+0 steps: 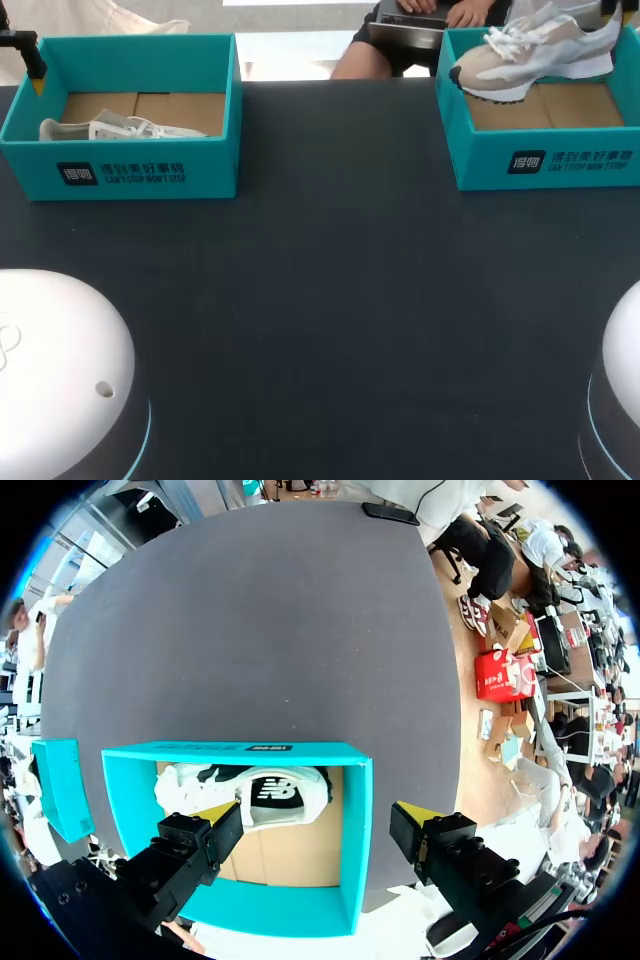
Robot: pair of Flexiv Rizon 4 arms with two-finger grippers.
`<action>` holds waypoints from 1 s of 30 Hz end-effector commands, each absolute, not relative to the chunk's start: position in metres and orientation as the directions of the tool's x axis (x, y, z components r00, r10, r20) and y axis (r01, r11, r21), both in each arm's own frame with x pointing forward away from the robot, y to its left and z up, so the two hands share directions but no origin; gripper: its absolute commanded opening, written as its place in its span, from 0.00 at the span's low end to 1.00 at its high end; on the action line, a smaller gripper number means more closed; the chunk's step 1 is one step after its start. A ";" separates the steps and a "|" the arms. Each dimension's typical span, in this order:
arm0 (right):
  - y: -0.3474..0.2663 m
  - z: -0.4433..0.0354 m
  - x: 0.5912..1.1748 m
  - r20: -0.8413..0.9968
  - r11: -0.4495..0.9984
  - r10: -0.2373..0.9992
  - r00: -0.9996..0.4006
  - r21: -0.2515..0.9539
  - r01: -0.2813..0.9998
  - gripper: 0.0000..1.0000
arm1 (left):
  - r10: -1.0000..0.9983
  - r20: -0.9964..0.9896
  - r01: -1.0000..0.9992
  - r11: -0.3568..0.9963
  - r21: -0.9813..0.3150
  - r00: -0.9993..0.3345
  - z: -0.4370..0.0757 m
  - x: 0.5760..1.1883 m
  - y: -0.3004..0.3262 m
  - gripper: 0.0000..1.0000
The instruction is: Take the shoe out of the shoebox, open the shoe tongue, remove and reinsert the insole, then place the shoe into the shoebox
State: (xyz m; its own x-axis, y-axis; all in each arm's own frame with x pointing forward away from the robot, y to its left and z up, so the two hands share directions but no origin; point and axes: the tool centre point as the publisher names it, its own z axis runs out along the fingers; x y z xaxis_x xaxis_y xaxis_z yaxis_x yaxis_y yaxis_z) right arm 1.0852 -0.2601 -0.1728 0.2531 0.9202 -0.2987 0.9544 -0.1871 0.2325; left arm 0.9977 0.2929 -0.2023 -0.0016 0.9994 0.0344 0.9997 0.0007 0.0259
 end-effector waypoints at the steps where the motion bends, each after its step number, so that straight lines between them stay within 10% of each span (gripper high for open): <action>1: -0.257 -0.161 1.076 -0.296 -0.178 0.921 0.254 0.262 0.949 0.00 | 0.999 0.036 1.000 0.000 0.027 -0.001 -0.202 0.997 0.293 1.00; 30: -0.066 -0.136 0.896 -0.334 -0.300 0.860 0.386 0.281 0.912 0.00 | 0.999 0.036 1.000 0.000 0.027 -0.001 -0.202 0.997 0.293 1.00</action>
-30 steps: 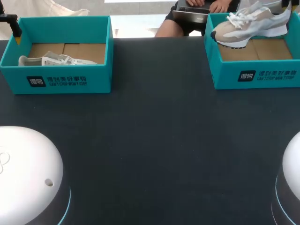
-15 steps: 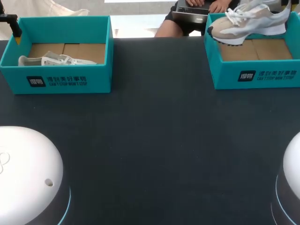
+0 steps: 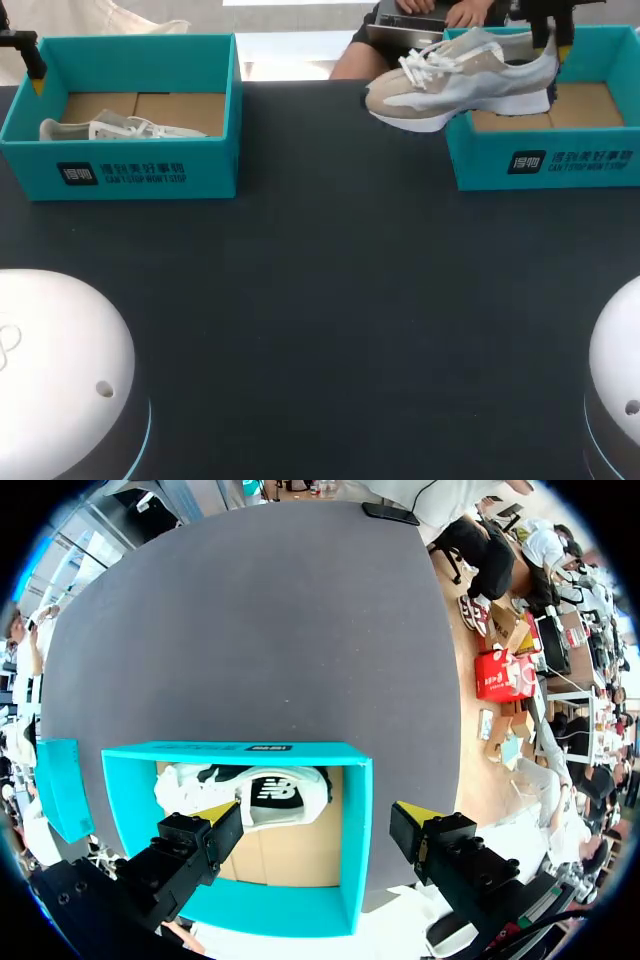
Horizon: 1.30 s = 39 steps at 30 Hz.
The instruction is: Take the shoe out of the shoebox, open the shoe tongue, remove and reinsert the insole, then place the shoe into the shoebox
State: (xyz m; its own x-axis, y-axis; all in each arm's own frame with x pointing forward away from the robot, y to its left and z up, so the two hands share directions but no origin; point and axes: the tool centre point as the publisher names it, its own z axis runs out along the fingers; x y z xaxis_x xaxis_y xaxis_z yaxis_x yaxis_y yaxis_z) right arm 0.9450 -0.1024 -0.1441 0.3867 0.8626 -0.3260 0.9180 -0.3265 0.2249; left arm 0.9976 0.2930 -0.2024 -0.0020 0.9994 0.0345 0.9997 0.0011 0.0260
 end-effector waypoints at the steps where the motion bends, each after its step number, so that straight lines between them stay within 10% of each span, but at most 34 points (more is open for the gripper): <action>1: -0.057 -0.136 0.888 -0.330 -0.306 0.862 0.385 0.266 0.914 0.00 | 0.999 0.036 1.000 0.000 0.027 -0.001 -0.202 0.997 0.293 1.00; 39: 0.035 -0.173 0.765 -0.331 -0.290 0.877 0.348 0.213 0.933 0.00 | 0.999 0.036 1.000 0.000 0.027 -0.001 -0.202 0.997 0.293 1.00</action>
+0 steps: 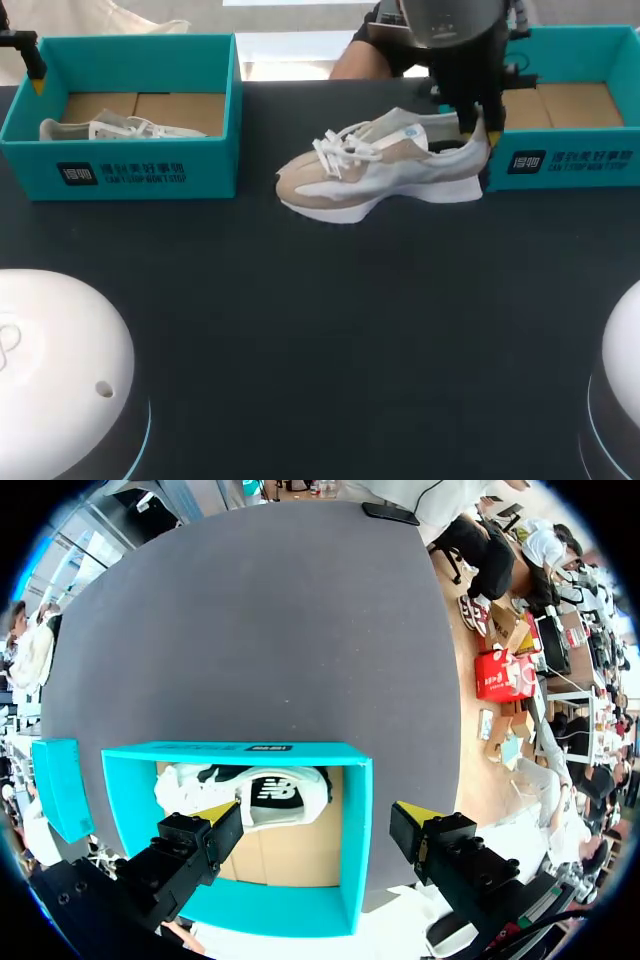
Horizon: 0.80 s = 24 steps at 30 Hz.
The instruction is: Take the shoe out of the shoebox, open the shoe tongue, remove and reinsert the insole, then place the shoe into the shoebox
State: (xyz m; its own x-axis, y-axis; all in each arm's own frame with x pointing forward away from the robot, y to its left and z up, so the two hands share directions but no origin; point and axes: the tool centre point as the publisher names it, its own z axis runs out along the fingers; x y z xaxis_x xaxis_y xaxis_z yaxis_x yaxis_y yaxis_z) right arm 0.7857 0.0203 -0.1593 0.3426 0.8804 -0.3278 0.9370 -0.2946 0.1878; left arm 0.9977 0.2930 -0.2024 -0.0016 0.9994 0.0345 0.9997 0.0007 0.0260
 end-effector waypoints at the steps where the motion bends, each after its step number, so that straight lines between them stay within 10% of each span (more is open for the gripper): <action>1: 0.037 -0.178 0.760 -0.331 -0.288 0.878 0.346 0.213 0.934 0.00 | 0.999 0.036 1.000 0.000 0.027 -0.001 -0.202 0.997 0.293 1.00; 24: 0.069 -0.319 0.715 -0.336 -0.301 0.871 0.357 0.208 0.931 0.00 | 0.999 0.036 1.000 0.000 0.027 -0.001 -0.202 0.997 0.293 1.00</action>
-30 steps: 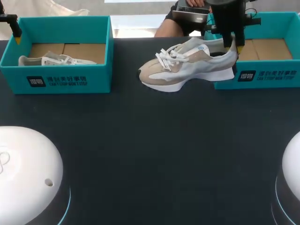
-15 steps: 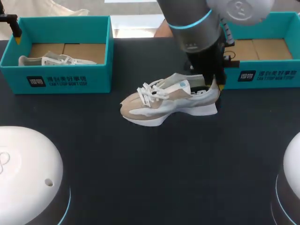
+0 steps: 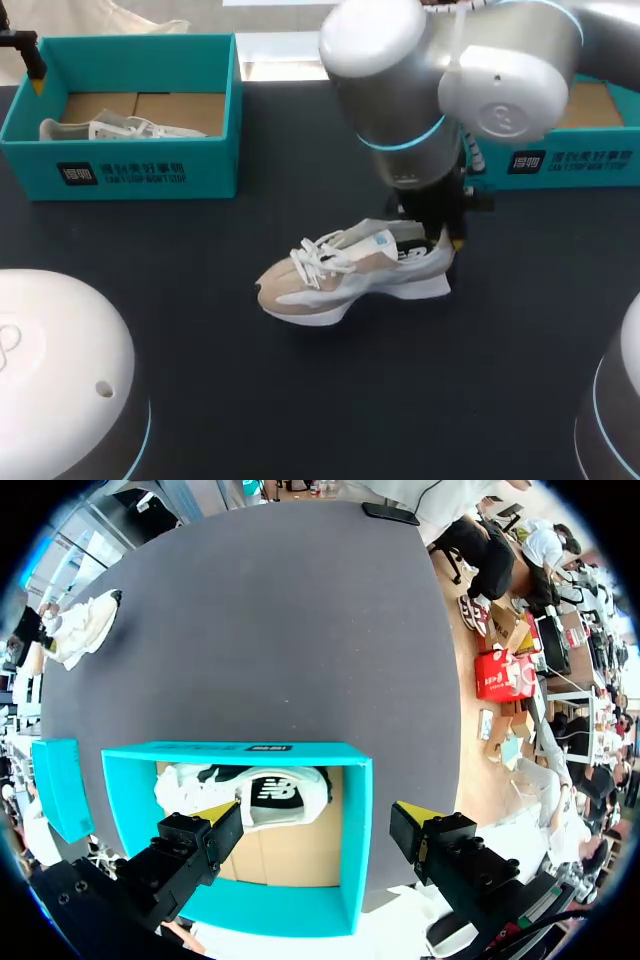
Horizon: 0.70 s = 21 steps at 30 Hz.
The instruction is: Take the shoe out of the shoebox, open the shoe tongue, remove and reinsert the insole, then place the shoe into the shoebox
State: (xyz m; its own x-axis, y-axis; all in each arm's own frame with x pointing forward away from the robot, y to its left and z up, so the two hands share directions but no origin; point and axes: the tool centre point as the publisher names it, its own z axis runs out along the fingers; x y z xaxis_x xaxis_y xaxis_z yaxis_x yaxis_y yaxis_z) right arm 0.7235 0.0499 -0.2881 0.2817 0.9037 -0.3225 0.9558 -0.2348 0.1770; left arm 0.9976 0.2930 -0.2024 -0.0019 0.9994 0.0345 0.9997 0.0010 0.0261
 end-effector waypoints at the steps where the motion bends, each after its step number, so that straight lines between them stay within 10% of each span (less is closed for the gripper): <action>1: 0.070 -0.323 0.714 -0.326 -0.299 0.877 0.353 0.205 0.932 0.00 | 0.999 0.036 1.000 0.000 0.027 -0.001 -0.202 0.997 0.293 1.00; 18: 0.071 -0.378 0.710 -0.303 -0.328 0.878 0.372 0.187 0.926 0.00 | 0.999 0.036 1.000 0.000 0.027 -0.001 -0.202 0.997 0.293 1.00; 20: 0.071 -0.375 0.711 -0.304 -0.330 0.877 0.372 0.183 0.926 1.00 | 0.999 0.036 1.000 0.000 0.027 -0.001 -0.202 0.997 0.293 1.00; 21: 0.071 -0.371 0.712 -0.292 -0.332 0.879 0.376 0.190 0.924 1.00 | 0.999 0.036 1.000 0.000 0.027 -0.001 -0.202 0.997 0.293 1.00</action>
State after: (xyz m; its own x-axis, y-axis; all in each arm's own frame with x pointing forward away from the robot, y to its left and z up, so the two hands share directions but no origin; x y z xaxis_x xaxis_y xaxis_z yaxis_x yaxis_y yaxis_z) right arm 0.7137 0.0622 -0.3669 0.2218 0.9235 -0.3129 0.9733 -0.1901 0.1289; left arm 0.9976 0.2930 -0.2023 -0.0019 0.9994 0.0346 0.9997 0.0010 0.0261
